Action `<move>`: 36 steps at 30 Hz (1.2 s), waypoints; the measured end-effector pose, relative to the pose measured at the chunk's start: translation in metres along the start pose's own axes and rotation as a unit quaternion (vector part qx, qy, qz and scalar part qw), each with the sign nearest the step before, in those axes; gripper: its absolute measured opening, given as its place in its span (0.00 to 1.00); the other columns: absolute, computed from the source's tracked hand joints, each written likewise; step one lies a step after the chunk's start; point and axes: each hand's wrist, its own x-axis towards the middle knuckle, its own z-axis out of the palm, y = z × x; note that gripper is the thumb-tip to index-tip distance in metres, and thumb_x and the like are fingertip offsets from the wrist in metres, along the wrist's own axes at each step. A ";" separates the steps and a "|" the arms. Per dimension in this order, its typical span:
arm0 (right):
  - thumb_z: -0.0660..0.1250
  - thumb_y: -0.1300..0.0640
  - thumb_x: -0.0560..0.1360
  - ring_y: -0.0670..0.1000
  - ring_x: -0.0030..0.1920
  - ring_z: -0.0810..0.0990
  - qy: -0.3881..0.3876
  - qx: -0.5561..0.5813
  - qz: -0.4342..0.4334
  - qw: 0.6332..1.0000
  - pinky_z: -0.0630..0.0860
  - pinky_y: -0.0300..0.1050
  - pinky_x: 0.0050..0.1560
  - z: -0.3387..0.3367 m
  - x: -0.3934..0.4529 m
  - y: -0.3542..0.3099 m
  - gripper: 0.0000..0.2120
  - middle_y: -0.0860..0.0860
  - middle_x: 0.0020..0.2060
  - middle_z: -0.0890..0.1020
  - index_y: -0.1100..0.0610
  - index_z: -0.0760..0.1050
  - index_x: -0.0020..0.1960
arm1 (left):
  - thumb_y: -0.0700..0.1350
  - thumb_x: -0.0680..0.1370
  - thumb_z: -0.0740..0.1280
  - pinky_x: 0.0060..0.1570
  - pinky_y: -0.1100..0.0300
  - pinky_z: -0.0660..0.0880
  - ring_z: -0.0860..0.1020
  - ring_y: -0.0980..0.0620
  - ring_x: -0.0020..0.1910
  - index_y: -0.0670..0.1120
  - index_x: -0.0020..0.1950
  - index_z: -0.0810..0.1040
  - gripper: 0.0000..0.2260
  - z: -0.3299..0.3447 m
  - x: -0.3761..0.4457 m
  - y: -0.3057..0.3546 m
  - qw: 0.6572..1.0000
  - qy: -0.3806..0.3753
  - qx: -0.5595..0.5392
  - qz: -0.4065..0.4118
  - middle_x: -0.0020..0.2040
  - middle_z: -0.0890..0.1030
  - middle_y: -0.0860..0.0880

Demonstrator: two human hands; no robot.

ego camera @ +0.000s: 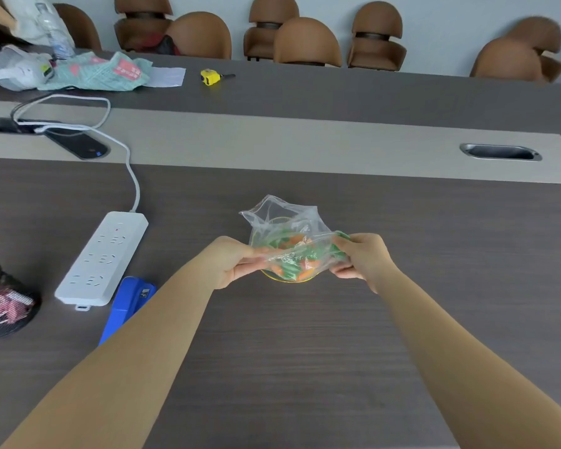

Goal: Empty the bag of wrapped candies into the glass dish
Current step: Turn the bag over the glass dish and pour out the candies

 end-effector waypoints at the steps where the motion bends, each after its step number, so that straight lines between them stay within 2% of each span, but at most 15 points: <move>1: 0.64 0.59 0.74 0.52 0.29 0.79 0.003 -0.004 -0.004 1.000 0.82 0.41 0.31 0.000 0.001 0.000 0.17 0.63 0.39 0.80 0.74 0.74 0.54 | 0.32 0.72 0.68 0.30 0.70 0.79 0.82 0.54 0.35 0.35 0.44 0.78 0.02 0.002 -0.001 0.001 1.000 0.014 0.017 0.002 0.45 0.82 0.44; 3: 0.64 0.63 0.73 0.52 0.33 0.80 -0.004 -0.001 -0.010 1.000 0.82 0.47 0.41 0.001 0.000 -0.001 0.14 0.62 0.40 0.81 0.73 0.75 0.53 | 0.32 0.72 0.68 0.33 0.70 0.80 0.79 0.53 0.40 0.32 0.52 0.77 0.10 0.003 0.002 0.001 0.999 0.028 0.027 0.018 0.53 0.80 0.40; 5: 0.66 0.68 0.70 0.55 0.38 0.81 -0.013 -0.001 -0.017 1.000 0.80 0.50 0.50 0.002 -0.002 -0.002 0.13 0.63 0.42 0.81 0.74 0.75 0.52 | 0.29 0.73 0.64 0.46 0.64 0.78 0.78 0.52 0.42 0.30 0.61 0.72 0.16 0.003 0.006 0.002 0.998 0.035 0.022 0.041 0.61 0.77 0.37; 7: 0.66 0.72 0.67 0.60 0.47 0.82 -0.016 -0.008 -0.032 0.999 0.79 0.54 0.56 0.002 -0.002 -0.003 0.14 0.69 0.49 0.81 0.74 0.74 0.52 | 0.27 0.74 0.61 0.54 0.60 0.73 0.78 0.50 0.45 0.31 0.64 0.70 0.18 0.005 0.007 0.003 0.997 0.029 0.026 0.063 0.63 0.75 0.36; 9: 0.67 0.72 0.66 0.60 0.51 0.80 -0.020 -0.036 -0.050 0.998 0.76 0.52 0.61 0.002 -0.001 -0.003 0.17 0.65 0.51 0.81 0.68 0.75 0.55 | 0.26 0.73 0.61 0.55 0.59 0.71 0.76 0.48 0.52 0.34 0.65 0.70 0.20 0.007 0.007 0.003 0.996 0.028 0.040 0.080 0.62 0.76 0.37; 13: 0.69 0.69 0.68 0.54 0.51 0.78 -0.024 -0.076 -0.070 0.994 0.75 0.42 0.54 0.003 0.002 -0.002 0.25 0.58 0.52 0.80 0.64 0.70 0.64 | 0.30 0.74 0.62 0.50 0.61 0.75 0.76 0.49 0.54 0.40 0.66 0.72 0.20 0.006 0.013 0.002 0.993 0.040 0.061 0.093 0.61 0.77 0.42; 19: 0.63 0.69 0.71 0.54 0.35 0.79 0.026 -0.087 -0.101 0.991 0.82 0.43 0.42 -0.003 0.004 -0.004 0.05 0.56 0.33 0.79 0.65 0.78 0.43 | 0.28 0.73 0.64 0.58 0.57 0.72 0.75 0.47 0.55 0.34 0.65 0.71 0.20 0.008 0.011 0.003 0.984 0.052 0.116 0.123 0.61 0.75 0.38; 21: 0.65 0.66 0.71 0.51 0.29 0.77 0.057 -0.108 -0.115 0.986 0.79 0.35 0.31 -0.004 0.004 -0.004 0.03 0.53 0.28 0.77 0.63 0.77 0.39 | 0.30 0.72 0.66 0.62 0.55 0.72 0.76 0.47 0.54 0.33 0.64 0.72 0.20 0.007 0.014 0.002 0.972 0.072 0.177 0.133 0.55 0.76 0.39; 23: 0.66 0.63 0.70 0.51 0.26 0.75 0.080 -0.129 -0.127 0.980 0.77 0.40 0.33 -0.003 0.005 -0.003 0.07 0.53 0.25 0.76 0.62 0.74 0.34 | 0.34 0.71 0.69 0.62 0.51 0.74 0.78 0.45 0.53 0.34 0.61 0.76 0.18 0.006 0.017 0.001 0.953 0.089 0.254 0.142 0.51 0.79 0.40; 26: 0.68 0.61 0.69 0.52 0.27 0.73 0.100 -0.136 -0.138 0.976 0.73 0.46 0.36 0.000 0.007 -0.004 0.12 0.53 0.24 0.75 0.59 0.68 0.29 | 0.39 0.71 0.69 0.43 0.59 0.74 0.76 0.47 0.40 0.37 0.44 0.81 0.06 0.009 0.018 -0.001 0.911 0.123 0.366 0.148 0.38 0.77 0.44; 28: 0.67 0.62 0.69 0.52 0.28 0.72 0.084 -0.129 -0.143 0.978 0.72 0.46 0.37 0.001 0.007 -0.006 0.13 0.53 0.24 0.74 0.57 0.68 0.28 | 0.42 0.72 0.67 0.30 0.63 0.64 0.70 0.50 0.31 0.41 0.30 0.74 0.11 0.011 0.017 -0.002 0.882 0.158 0.419 0.147 0.29 0.70 0.48; 29: 0.67 0.63 0.69 0.52 0.28 0.71 0.072 -0.124 -0.146 0.979 0.72 0.46 0.38 0.002 0.006 -0.007 0.11 0.53 0.25 0.74 0.58 0.70 0.29 | 0.43 0.72 0.66 0.28 0.62 0.61 0.69 0.50 0.31 0.43 0.29 0.72 0.12 0.011 0.016 -0.001 0.872 0.173 0.434 0.147 0.28 0.70 0.48; 31: 0.66 0.63 0.70 0.53 0.30 0.71 0.053 -0.125 -0.152 0.979 0.73 0.48 0.42 0.002 0.005 -0.010 0.08 0.55 0.26 0.74 0.66 0.75 0.35 | 0.44 0.73 0.65 0.29 0.61 0.63 0.73 0.46 0.36 0.44 0.31 0.73 0.11 0.011 0.015 0.000 0.861 0.195 0.446 0.147 0.30 0.73 0.48; 33: 0.65 0.62 0.71 0.52 0.29 0.71 0.050 -0.133 -0.152 0.978 0.74 0.45 0.39 0.001 0.005 -0.012 0.12 0.56 0.28 0.74 0.73 0.75 0.41 | 0.44 0.73 0.64 0.33 0.60 0.70 0.76 0.44 0.40 0.47 0.30 0.73 0.11 0.010 0.013 0.001 0.868 0.204 0.423 0.160 0.32 0.75 0.49; 36: 0.65 0.61 0.71 0.52 0.27 0.72 0.061 -0.148 -0.158 0.974 0.72 0.39 0.32 -0.002 0.002 -0.016 0.12 0.55 0.26 0.74 0.72 0.74 0.39 | 0.43 0.73 0.65 0.49 0.48 0.80 0.81 0.41 0.43 0.43 0.37 0.78 0.06 0.010 0.011 0.005 0.899 0.193 0.343 0.195 0.35 0.78 0.46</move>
